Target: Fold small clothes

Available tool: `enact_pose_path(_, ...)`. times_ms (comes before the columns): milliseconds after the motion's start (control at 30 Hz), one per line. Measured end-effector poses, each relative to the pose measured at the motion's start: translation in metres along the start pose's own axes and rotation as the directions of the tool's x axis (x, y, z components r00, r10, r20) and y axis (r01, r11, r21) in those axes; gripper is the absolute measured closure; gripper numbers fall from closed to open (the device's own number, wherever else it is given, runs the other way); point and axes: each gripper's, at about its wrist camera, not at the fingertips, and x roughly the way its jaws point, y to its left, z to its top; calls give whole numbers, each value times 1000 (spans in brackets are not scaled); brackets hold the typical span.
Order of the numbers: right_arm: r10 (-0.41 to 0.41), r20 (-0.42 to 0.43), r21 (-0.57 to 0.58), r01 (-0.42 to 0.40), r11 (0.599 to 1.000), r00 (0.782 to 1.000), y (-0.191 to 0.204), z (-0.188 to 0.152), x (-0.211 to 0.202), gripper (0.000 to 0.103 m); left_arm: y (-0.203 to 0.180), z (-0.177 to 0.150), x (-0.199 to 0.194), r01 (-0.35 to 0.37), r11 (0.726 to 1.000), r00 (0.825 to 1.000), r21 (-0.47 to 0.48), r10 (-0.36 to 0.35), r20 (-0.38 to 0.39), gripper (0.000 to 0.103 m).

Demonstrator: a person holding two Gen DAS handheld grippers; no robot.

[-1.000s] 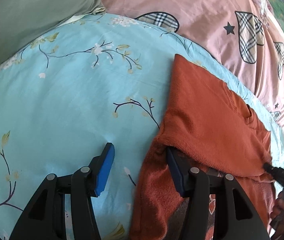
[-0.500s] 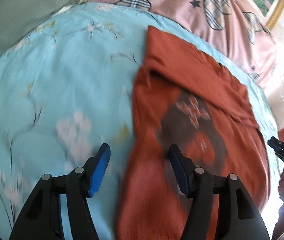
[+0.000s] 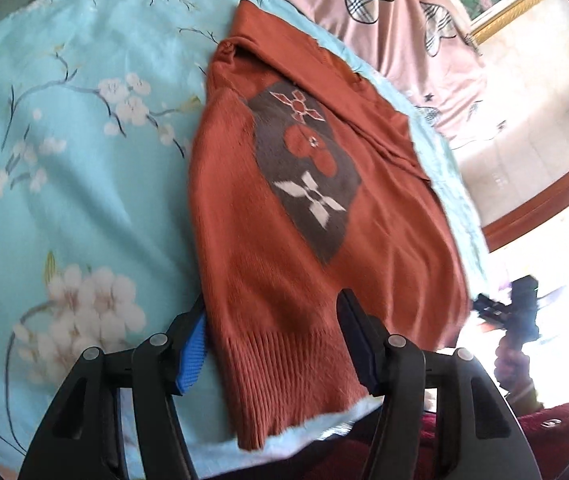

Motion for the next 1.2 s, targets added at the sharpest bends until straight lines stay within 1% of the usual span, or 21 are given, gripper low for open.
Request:
enact_pose_path(100, 79, -31, -22, -80, 997, 996, 7, -11, 12, 55, 1, -5, -1, 26, 1000, 1000, 2, -26, -11, 51)
enact_pose_path(200, 91, -29, -53, -93, 994, 995, 14, -13, 25, 55, 1, -5, 1, 29, 1000, 999, 10, -29, -23, 66)
enact_pose_path(233, 108, -25, -46, -109, 993, 994, 13, -12, 27, 58, 0, -2, 3, 26, 1000, 999, 8, -26, -27, 81)
enact_pose_path(267, 114, -22, -37, -115, 993, 993, 12, -11, 27, 73, 1, -3, 4, 20, 1000, 999, 9, -20, -33, 99)
enact_pose_path(300, 109, -21, -31, -109, 994, 994, 10, -11, 26, 79, 1, -3, 4, 10, 1000, 999, 13, -10, -37, 98)
enact_pose_path(333, 95, -23, -24, -96, 995, 995, 5, -12, 23, 92, 0, -5, 4, -2, 1000, 999, 23, 3, -36, 98)
enact_pose_path(400, 94, -14, -13, -94, 995, 996, -1, -17, 15, 93, -6, -8, -1, -38, 998, 999, 54, 39, -22, 98)
enact_pose_path(433, 114, -1, -6, -114, 993, 993, -4, -21, 7, 94, -10, -12, -7, -49, 997, 999, 67, 50, -9, 98)
enact_pose_path(533, 168, 37, 5, -168, 986, 985, -9, -28, -13, 94, -13, -20, -26, -37, 996, 999, 79, 36, 26, 98)
enact_pose_path(600, 177, 41, 16, -178, 984, 983, -13, -29, -12, 94, -8, -21, -25, -36, 997, 999, 66, 35, 15, 98)
enact_pose_path(633, 175, 29, 17, -176, 984, 984, -15, -29, -8, 90, -3, -22, -23, -34, 998, 999, 52, 34, 0, 98)
enact_pose_path(700, 170, -13, 39, -170, 985, 985, -20, -30, 3, 88, 1, -22, -17, -29, 999, 999, 25, 30, -32, 98)
enact_pose_path(767, 178, -49, 47, -175, 983, 983, -24, -35, 8, 70, 0, -25, -13, -42, 999, 998, 35, 44, -53, 94)
enact_pose_path(833, 209, -58, 30, -208, 978, 976, -26, -43, 10, 65, 0, -28, -8, -29, 999, 997, 40, 32, -73, 90)
enact_pose_path(933, 253, -51, 19, -252, 968, 966, -24, -47, 18, 65, 1, -25, 1, 21, 1000, 995, 22, -19, -94, 89)
enact_pose_path(967, 262, -47, 16, -261, 965, 964, -23, -47, 20, 65, 0, -25, 4, 33, 999, 995, 27, -30, -96, 93)
enact_pose_path(1033, 288, -40, -6, -289, 957, 957, -16, -44, 28, 65, -1, -24, 10, 45, 998, 994, 37, -41, -97, 95)
enact_pose_path(1067, 292, -37, -13, -293, 956, 956, -14, -42, 31, 67, -3, -24, 12, 46, 998, 995, 42, -42, -95, 97)
enact_pose_path(1100, 292, -35, -16, -292, 956, 956, -12, -41, 34, 73, -4, -24, 11, 42, 998, 995, 49, -38, -90, 98)
enact_pose_path(1133, 277, -34, -16, -277, 961, 960, -12, -42, 35, 93, -5, -26, 8, 39, 998, 996, 57, -34, -79, 98)
enact_pose_path(1200, 287, -30, -1, -287, 958, 958, -16, -46, 31, 92, -5, -31, 0, 24, 998, 999, 60, -21, -45, 98)
